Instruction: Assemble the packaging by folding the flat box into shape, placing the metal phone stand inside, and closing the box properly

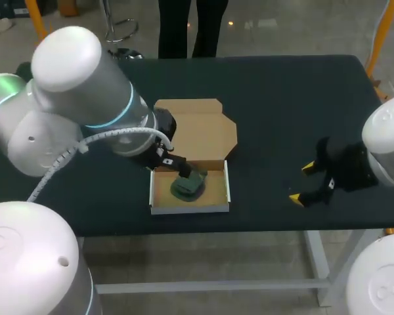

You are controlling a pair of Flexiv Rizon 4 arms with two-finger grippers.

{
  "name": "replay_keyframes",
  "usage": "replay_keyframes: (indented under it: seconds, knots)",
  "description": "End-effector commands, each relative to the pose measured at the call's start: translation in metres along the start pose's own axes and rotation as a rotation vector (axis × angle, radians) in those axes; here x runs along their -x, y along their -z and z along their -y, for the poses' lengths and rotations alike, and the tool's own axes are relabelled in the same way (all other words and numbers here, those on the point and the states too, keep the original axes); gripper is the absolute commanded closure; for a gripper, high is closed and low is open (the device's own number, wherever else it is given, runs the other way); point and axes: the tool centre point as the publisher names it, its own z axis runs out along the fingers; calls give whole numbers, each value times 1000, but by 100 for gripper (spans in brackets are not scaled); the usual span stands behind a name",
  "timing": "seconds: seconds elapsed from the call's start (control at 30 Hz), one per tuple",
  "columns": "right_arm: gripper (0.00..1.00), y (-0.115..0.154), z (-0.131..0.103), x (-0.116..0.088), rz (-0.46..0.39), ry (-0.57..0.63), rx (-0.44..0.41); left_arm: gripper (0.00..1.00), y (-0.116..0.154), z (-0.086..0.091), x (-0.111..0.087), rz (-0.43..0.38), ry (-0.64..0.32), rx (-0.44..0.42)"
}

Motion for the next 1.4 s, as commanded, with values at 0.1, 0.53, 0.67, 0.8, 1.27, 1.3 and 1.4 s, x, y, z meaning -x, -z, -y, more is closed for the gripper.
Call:
replay_keyframes:
  seconds: [0.1,0.53,0.67,0.8,1.27,1.3,1.4]
  knots:
    - [0,-2,-17,2,-24,12,-24,0,8,0,23,-115,-44,-40]
    - [0,4,-43,22,-95,10,-91,0,5,13,50,-207,-192,-100]
    - [0,7,-48,26,-105,9,-107,0,3,17,58,-224,-241,-137]
    - [0,10,-53,28,-117,12,-115,0,5,20,65,-223,-306,-171]
    - [0,20,-80,34,-65,63,-179,0,5,20,65,-223,-306,-171]
    - [0,20,-82,36,-60,67,-180,0,5,20,65,-223,-306,-171]
    - [0,20,-88,38,-55,83,-184,0,2,23,70,-298,-332,-177]
